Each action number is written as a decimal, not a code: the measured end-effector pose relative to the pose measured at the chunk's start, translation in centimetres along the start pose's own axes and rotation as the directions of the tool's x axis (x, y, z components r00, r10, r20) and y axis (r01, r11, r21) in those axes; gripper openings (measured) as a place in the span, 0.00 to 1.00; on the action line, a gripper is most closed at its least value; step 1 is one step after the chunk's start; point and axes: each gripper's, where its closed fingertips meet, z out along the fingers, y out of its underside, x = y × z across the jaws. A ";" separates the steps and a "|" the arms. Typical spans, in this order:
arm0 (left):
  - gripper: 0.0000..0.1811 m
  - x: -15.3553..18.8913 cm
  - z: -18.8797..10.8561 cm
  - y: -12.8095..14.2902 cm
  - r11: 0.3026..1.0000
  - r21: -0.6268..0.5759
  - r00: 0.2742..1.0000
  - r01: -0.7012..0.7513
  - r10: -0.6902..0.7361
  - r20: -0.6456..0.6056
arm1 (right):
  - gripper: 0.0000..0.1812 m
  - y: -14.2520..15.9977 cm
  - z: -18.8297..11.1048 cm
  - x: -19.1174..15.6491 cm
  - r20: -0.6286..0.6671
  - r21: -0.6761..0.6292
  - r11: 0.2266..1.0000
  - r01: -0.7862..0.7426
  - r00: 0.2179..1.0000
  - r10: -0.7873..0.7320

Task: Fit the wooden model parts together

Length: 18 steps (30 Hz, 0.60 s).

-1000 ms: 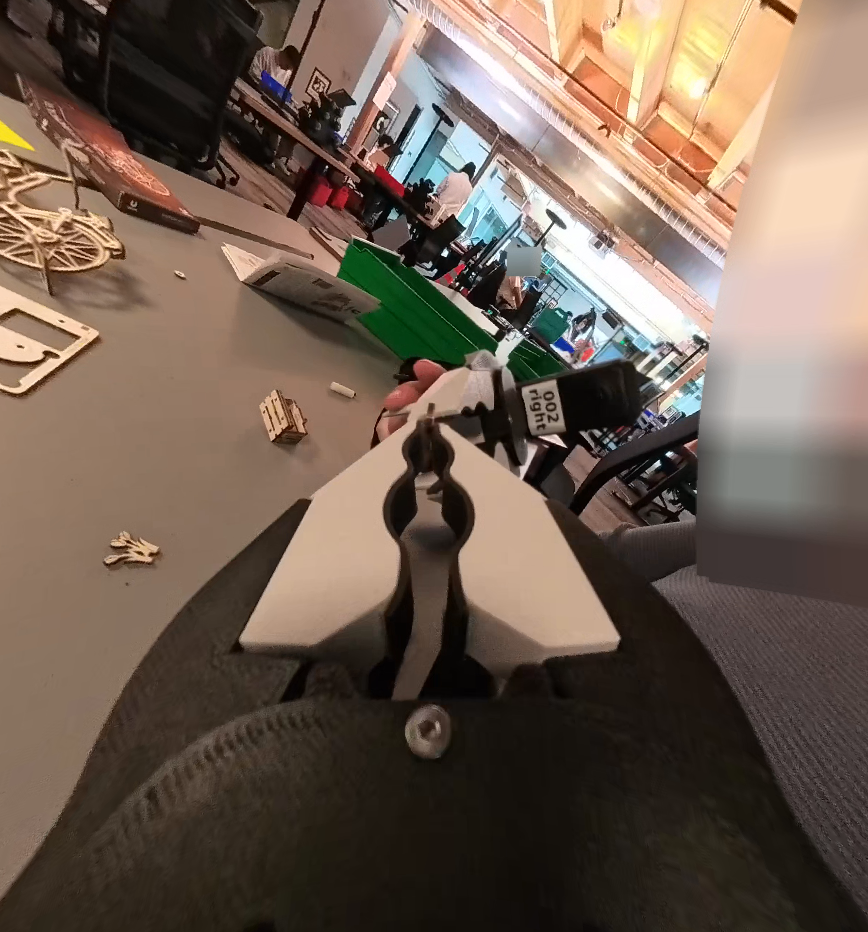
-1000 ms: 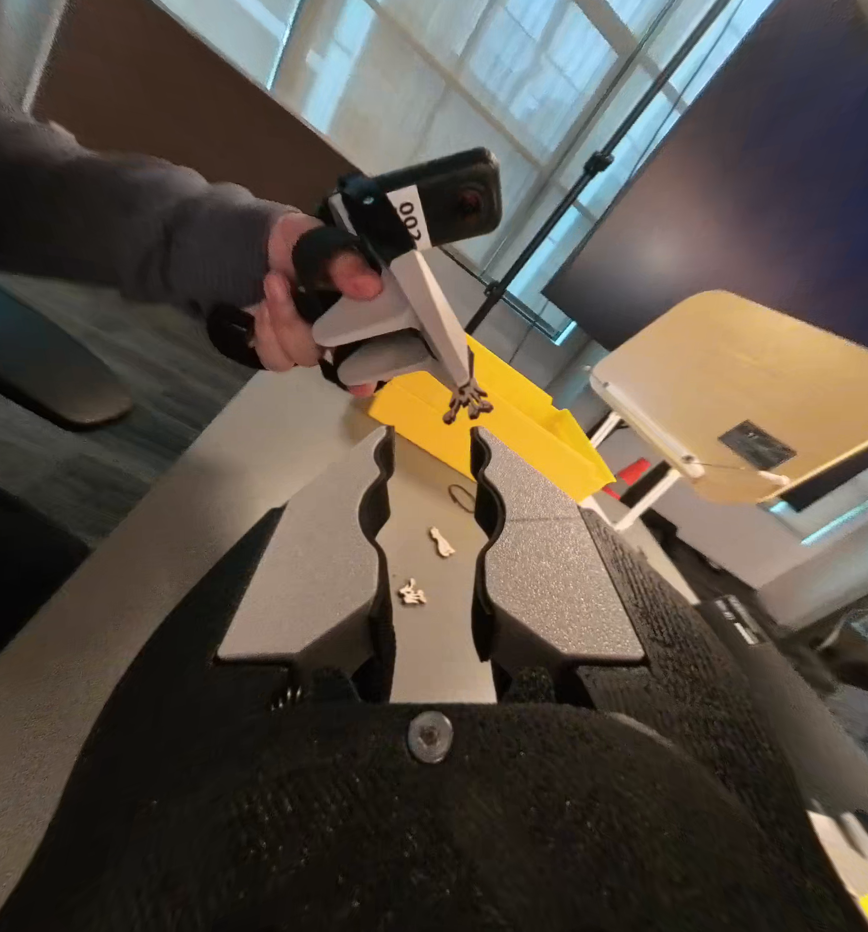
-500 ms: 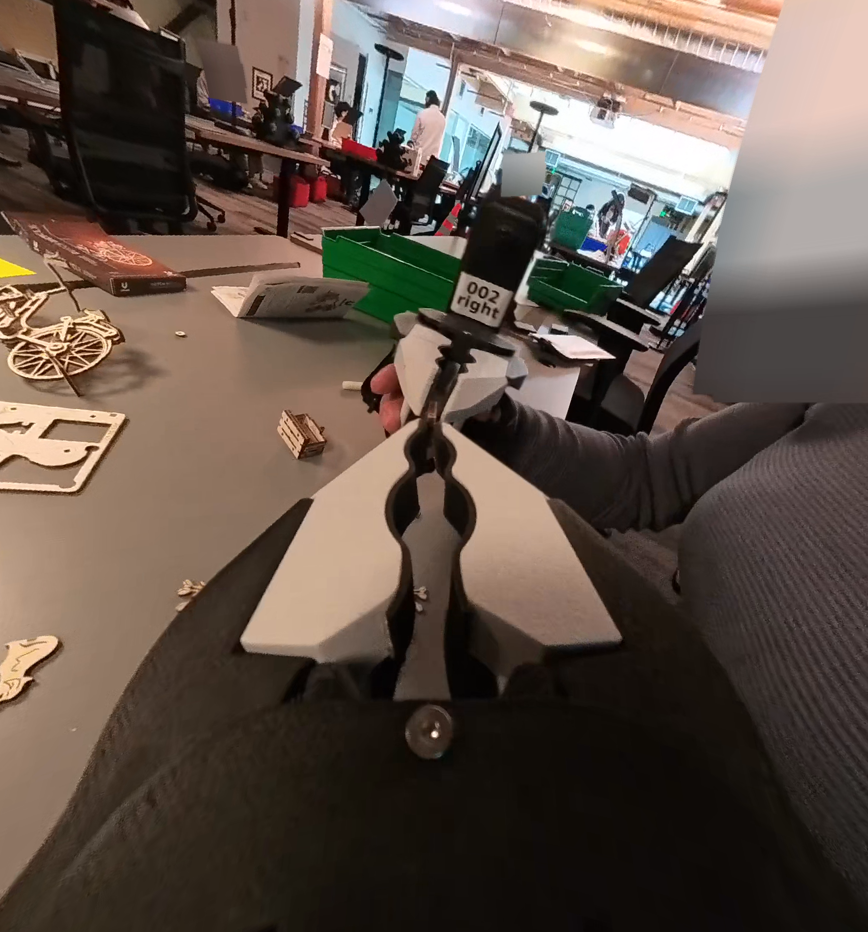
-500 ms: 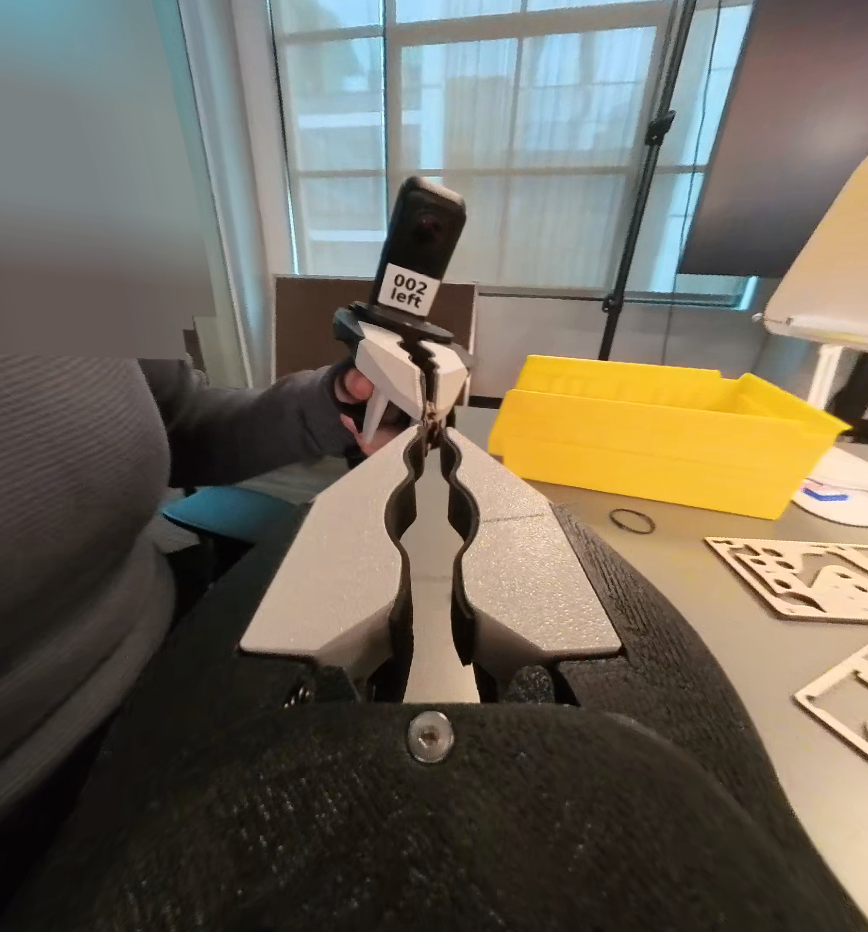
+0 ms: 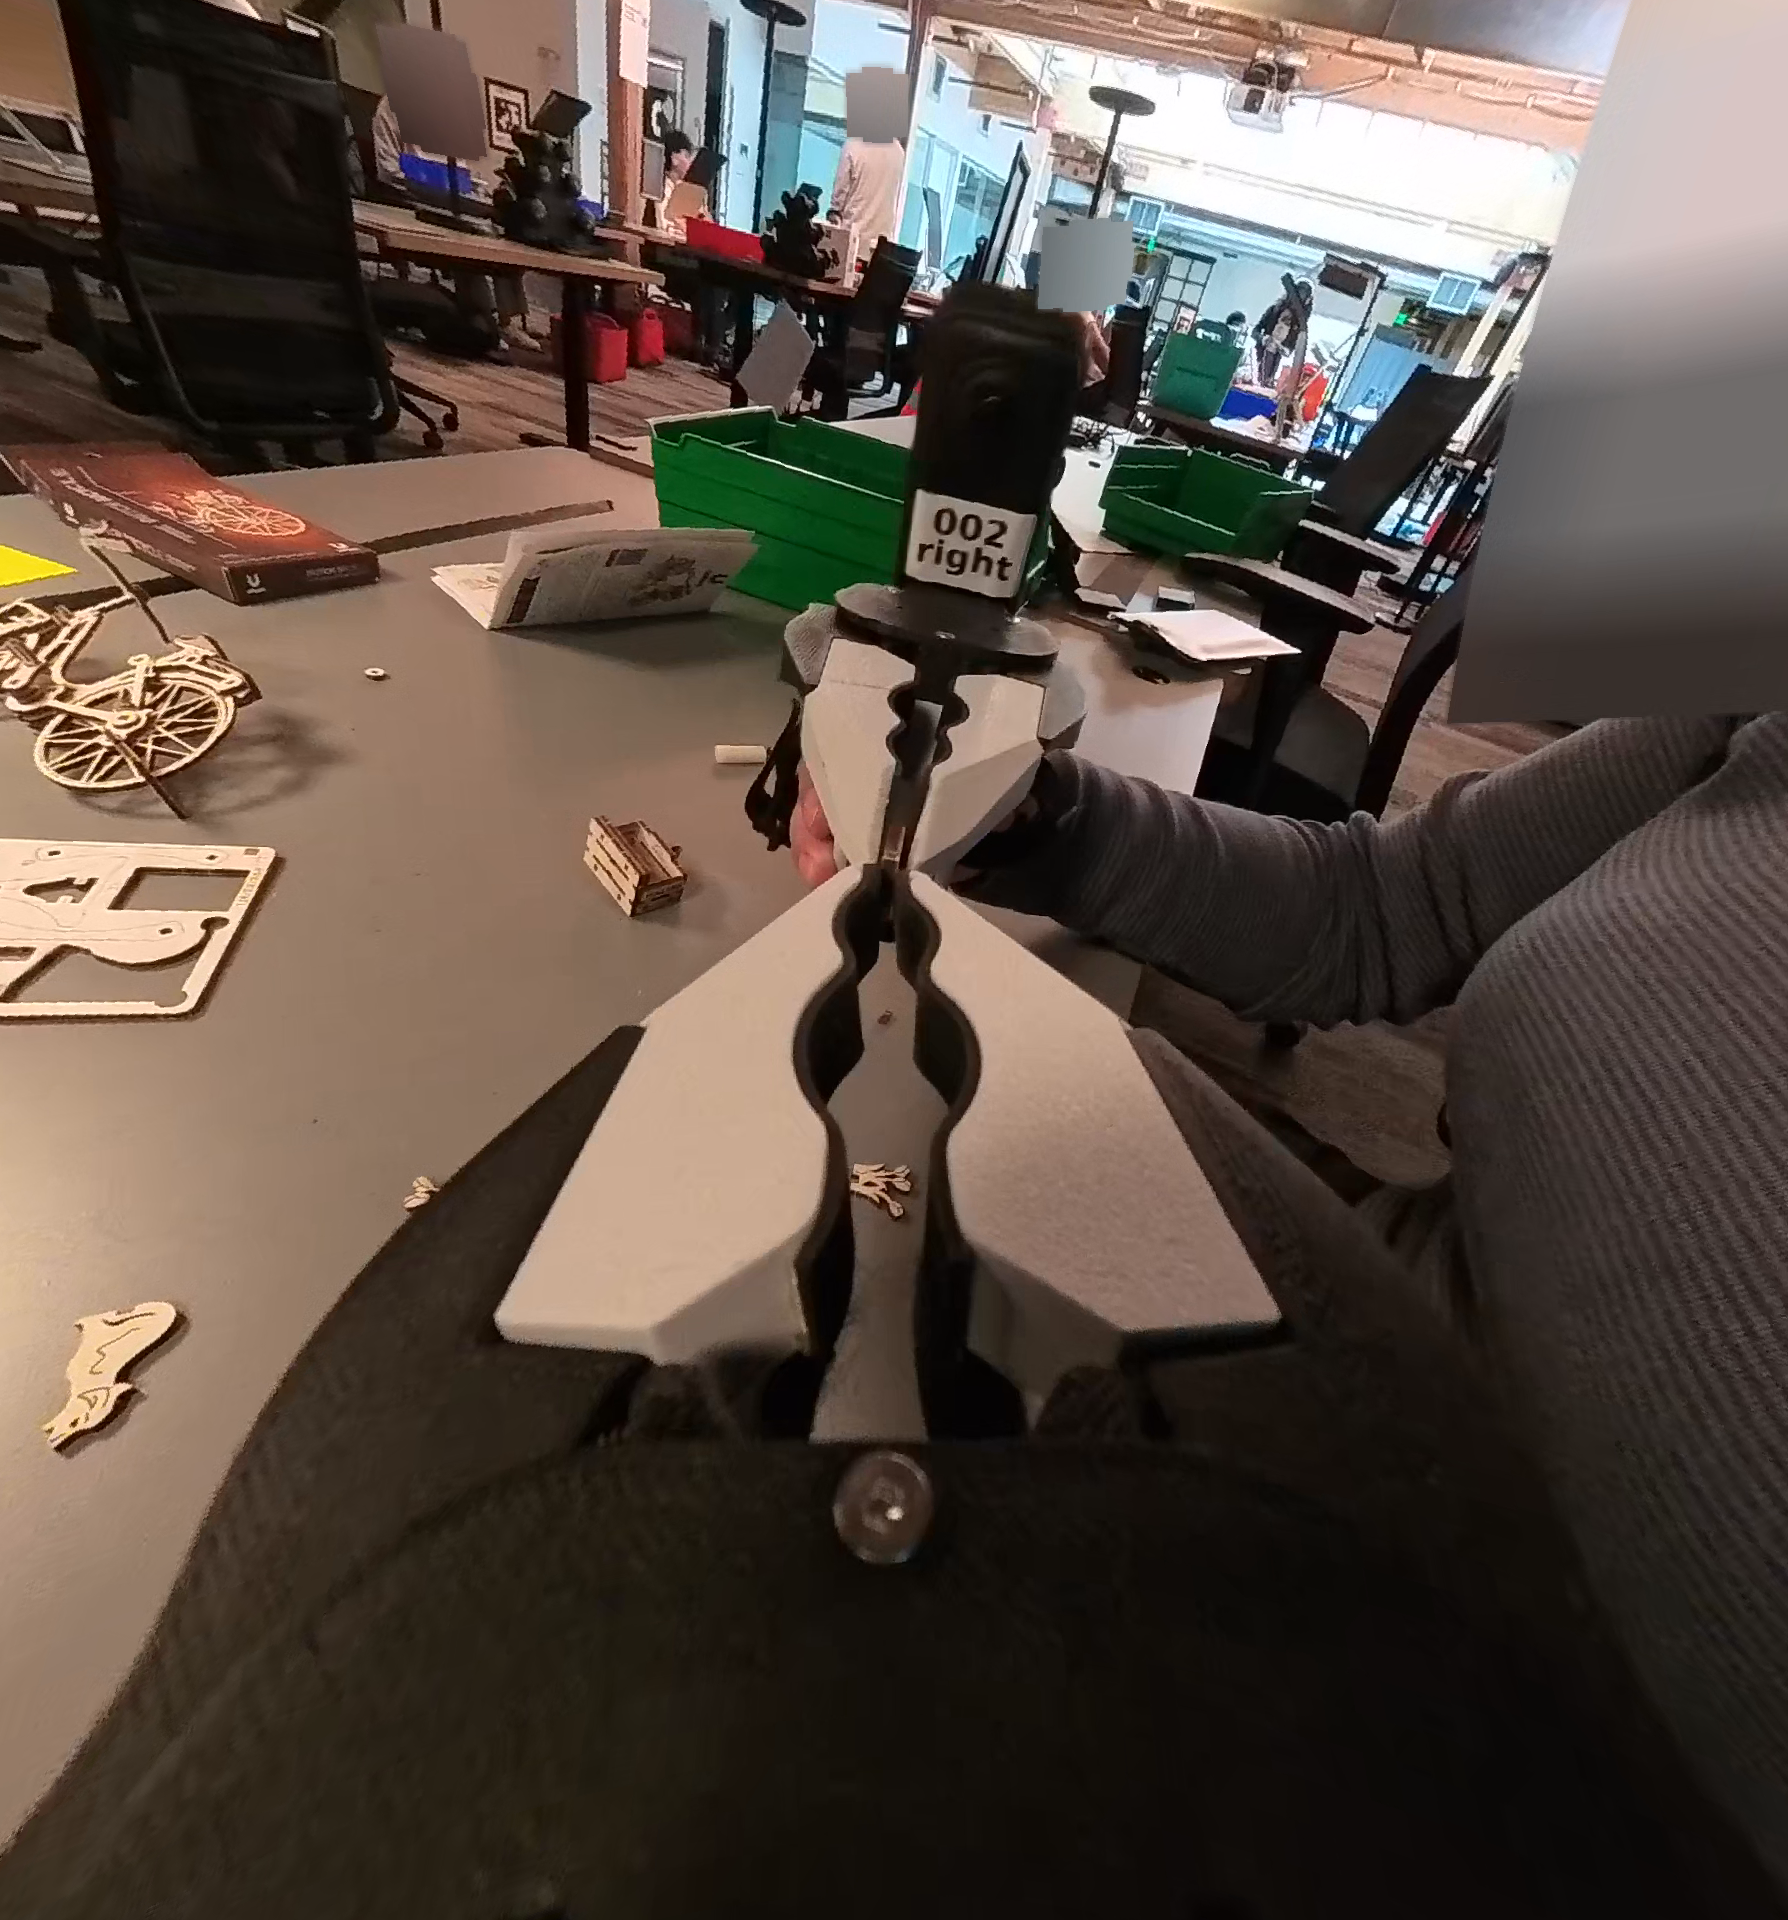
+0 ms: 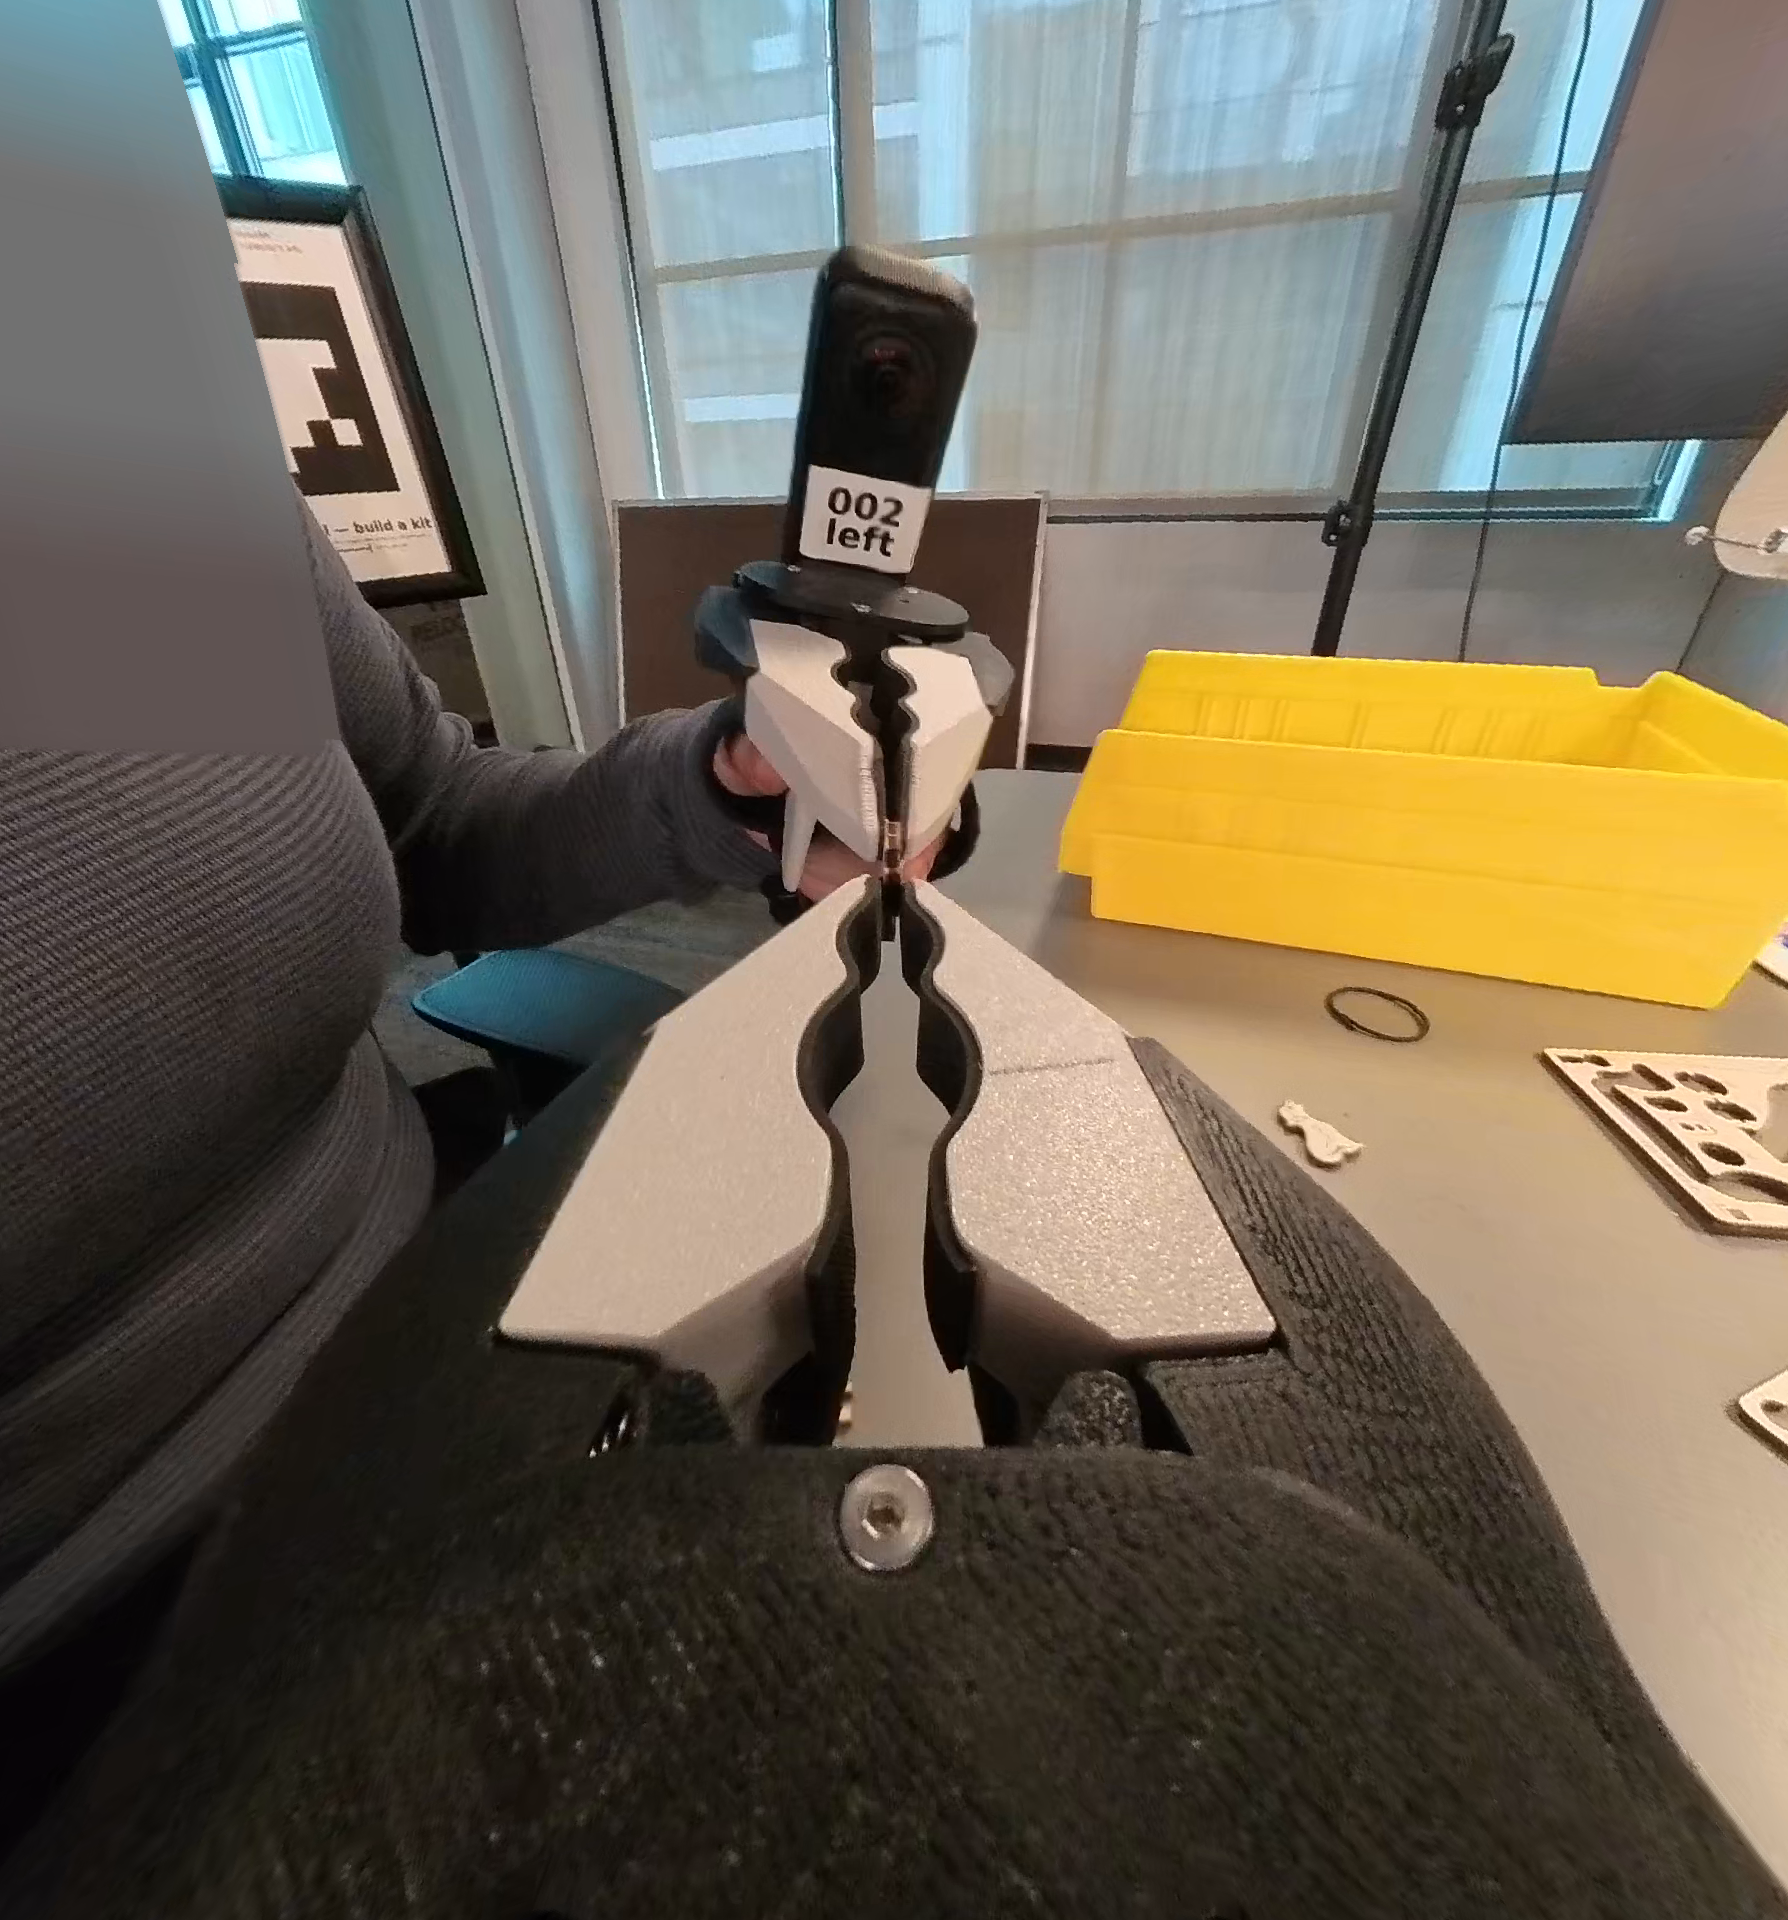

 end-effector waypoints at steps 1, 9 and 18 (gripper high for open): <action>0.00 0.0 0.0 0.0 1.000 0.001 1.000 0.002 -0.002 0.001 | 0.01 0.0 0.0 0.0 -0.004 -0.003 1.000 0.005 1.000 -0.005; 0.00 -0.1 -0.1 0.1 1.000 -0.009 1.000 -0.007 0.007 0.009 | 0.01 0.1 0.1 0.1 -0.015 -0.005 1.000 0.010 1.000 -0.010; 0.00 -0.8 -0.1 0.1 0.997 0.005 0.996 0.078 -0.078 0.037 | 0.02 0.3 0.2 0.8 -0.084 -0.027 0.995 0.091 0.992 -0.093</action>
